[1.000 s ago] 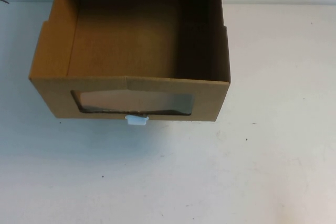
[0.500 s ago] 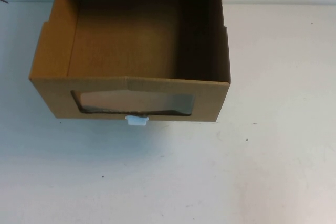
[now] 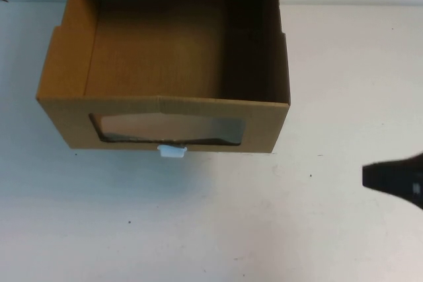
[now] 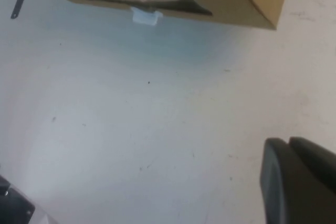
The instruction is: Close the shoe box
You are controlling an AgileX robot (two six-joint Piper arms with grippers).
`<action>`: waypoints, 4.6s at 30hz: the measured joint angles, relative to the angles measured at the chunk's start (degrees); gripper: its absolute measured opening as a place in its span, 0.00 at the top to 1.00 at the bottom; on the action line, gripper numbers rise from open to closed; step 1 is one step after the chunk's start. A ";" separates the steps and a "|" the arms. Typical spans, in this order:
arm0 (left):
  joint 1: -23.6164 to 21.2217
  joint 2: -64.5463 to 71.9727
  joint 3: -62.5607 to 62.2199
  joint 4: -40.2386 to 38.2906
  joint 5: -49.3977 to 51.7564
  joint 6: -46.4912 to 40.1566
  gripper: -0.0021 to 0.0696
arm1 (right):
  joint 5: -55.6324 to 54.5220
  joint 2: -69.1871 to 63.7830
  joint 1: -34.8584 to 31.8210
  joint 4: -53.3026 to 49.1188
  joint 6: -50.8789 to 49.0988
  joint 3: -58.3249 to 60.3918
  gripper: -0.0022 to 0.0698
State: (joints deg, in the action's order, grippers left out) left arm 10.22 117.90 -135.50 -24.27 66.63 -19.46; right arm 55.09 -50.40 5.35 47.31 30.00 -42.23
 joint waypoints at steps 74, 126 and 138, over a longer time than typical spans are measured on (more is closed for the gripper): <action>0.10 0.01 -0.09 0.33 0.50 0.00 0.97 | -36.66 -60.25 29.31 -26.38 -16.95 -61.46 0.99; 0.10 -60.39 40.88 0.83 -10.39 -4.64 0.97 | -3.03 -0.81 40.77 -44.27 -41.96 -23.14 0.99; 0.10 -106.51 98.94 0.22 -36.09 -5.49 0.97 | -7.78 25.95 41.10 -43.81 -45.17 1.07 0.99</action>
State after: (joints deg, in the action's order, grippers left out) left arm 10.32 11.40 -36.56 -24.05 30.55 -24.95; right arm 47.31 -24.45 46.44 3.51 -15.17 -41.17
